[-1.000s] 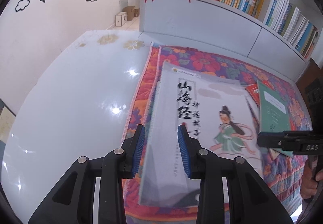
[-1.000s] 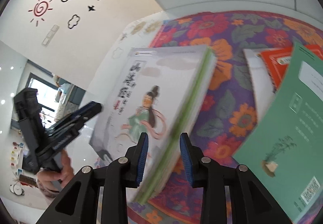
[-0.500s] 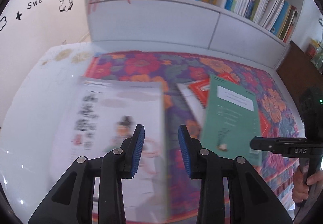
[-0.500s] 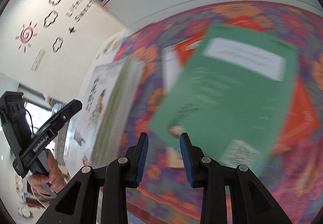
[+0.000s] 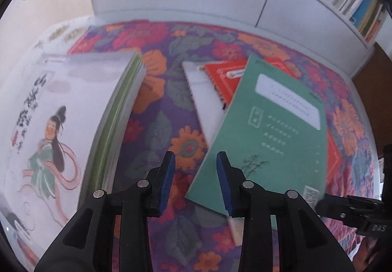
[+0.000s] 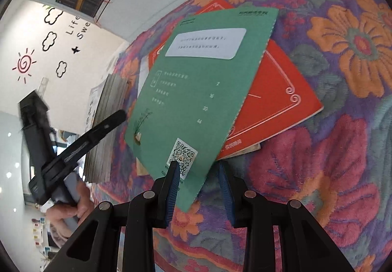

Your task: Organize books

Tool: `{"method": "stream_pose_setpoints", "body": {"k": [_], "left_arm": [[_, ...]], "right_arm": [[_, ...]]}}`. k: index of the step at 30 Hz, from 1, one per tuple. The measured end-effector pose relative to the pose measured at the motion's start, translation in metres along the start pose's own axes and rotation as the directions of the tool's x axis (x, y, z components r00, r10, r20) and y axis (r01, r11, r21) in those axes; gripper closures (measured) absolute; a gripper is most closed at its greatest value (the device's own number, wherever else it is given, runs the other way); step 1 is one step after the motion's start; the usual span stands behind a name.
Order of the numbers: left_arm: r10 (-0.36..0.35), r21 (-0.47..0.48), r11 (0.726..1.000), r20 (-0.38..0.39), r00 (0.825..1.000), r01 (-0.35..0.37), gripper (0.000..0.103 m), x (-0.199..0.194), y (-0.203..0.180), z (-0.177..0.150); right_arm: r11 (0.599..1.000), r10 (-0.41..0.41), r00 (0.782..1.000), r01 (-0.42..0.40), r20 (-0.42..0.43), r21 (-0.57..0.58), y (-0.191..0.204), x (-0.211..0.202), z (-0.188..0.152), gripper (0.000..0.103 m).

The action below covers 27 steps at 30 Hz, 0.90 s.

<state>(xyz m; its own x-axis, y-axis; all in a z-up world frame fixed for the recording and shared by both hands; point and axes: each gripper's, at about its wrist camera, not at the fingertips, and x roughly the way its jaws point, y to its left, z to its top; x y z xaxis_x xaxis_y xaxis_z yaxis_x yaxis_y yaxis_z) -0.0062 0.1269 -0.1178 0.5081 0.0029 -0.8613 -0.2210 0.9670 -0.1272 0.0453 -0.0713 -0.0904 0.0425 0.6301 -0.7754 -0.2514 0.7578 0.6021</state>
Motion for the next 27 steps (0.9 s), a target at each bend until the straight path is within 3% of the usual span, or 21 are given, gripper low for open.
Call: {"method": "stream_pose_setpoints", "body": {"k": [4,6,8,12,15,17,18,19,22,23,25,27], "left_arm": [[0.012,0.024,1.0,0.007,1.0,-0.012,0.069,0.001,-0.002,0.001],[-0.026,0.033,0.999,-0.011,1.0,0.027,0.069,0.002,-0.003,0.001],[-0.063,0.04,0.997,-0.023,0.998,0.064,0.069,0.0,-0.004,-0.001],[-0.045,0.091,0.995,-0.008,0.999,0.046,0.069,-0.002,-0.009,-0.003],[-0.094,0.066,0.993,-0.028,0.995,0.095,0.069,0.003,-0.001,-0.004],[-0.124,0.055,0.99,-0.038,0.992,0.126,0.069,0.004,0.002,-0.004],[-0.127,0.059,0.99,-0.044,0.991,0.13,0.069,0.004,0.001,-0.005],[-0.124,0.066,0.99,-0.044,0.991,0.127,0.069,0.003,0.0,-0.006],[-0.133,0.066,0.988,-0.059,0.989,0.137,0.069,0.002,0.001,-0.009],[-0.151,0.07,0.985,-0.068,0.986,0.156,0.069,0.0,0.001,-0.01],[-0.217,0.065,0.972,-0.098,0.971,0.224,0.069,-0.003,-0.001,-0.015],[-0.262,0.078,0.959,-0.127,0.957,0.273,0.069,-0.006,-0.012,-0.024]], "right_arm": [[1.0,0.024,1.0,-0.024,-0.003,-0.011,-0.001,0.002,0.001,0.067],[0.998,0.055,0.998,-0.055,-0.003,0.007,-0.003,0.002,0.001,0.067],[0.992,0.122,0.992,-0.121,-0.021,0.037,-0.006,0.003,0.002,0.067],[0.972,0.228,0.973,-0.225,-0.037,0.065,-0.004,-0.001,-0.002,0.067],[0.944,0.326,0.945,-0.326,0.015,0.052,-0.003,-0.014,-0.002,0.067],[0.913,0.4,0.914,-0.404,0.068,0.051,-0.006,-0.018,0.002,0.069],[0.915,0.395,0.915,-0.4,0.084,0.048,-0.004,-0.018,0.005,0.069],[0.931,0.355,0.931,-0.361,0.089,0.051,-0.001,-0.014,0.009,0.07],[0.955,0.282,0.955,-0.288,0.088,0.065,0.006,-0.001,0.015,0.089],[0.953,0.283,0.955,-0.29,0.091,0.087,0.005,0.001,0.016,0.09],[0.954,0.273,0.958,-0.282,0.091,0.103,0.008,-0.005,0.017,0.092],[0.972,0.223,0.969,-0.229,0.106,0.048,0.017,-0.021,0.017,0.092]]}}
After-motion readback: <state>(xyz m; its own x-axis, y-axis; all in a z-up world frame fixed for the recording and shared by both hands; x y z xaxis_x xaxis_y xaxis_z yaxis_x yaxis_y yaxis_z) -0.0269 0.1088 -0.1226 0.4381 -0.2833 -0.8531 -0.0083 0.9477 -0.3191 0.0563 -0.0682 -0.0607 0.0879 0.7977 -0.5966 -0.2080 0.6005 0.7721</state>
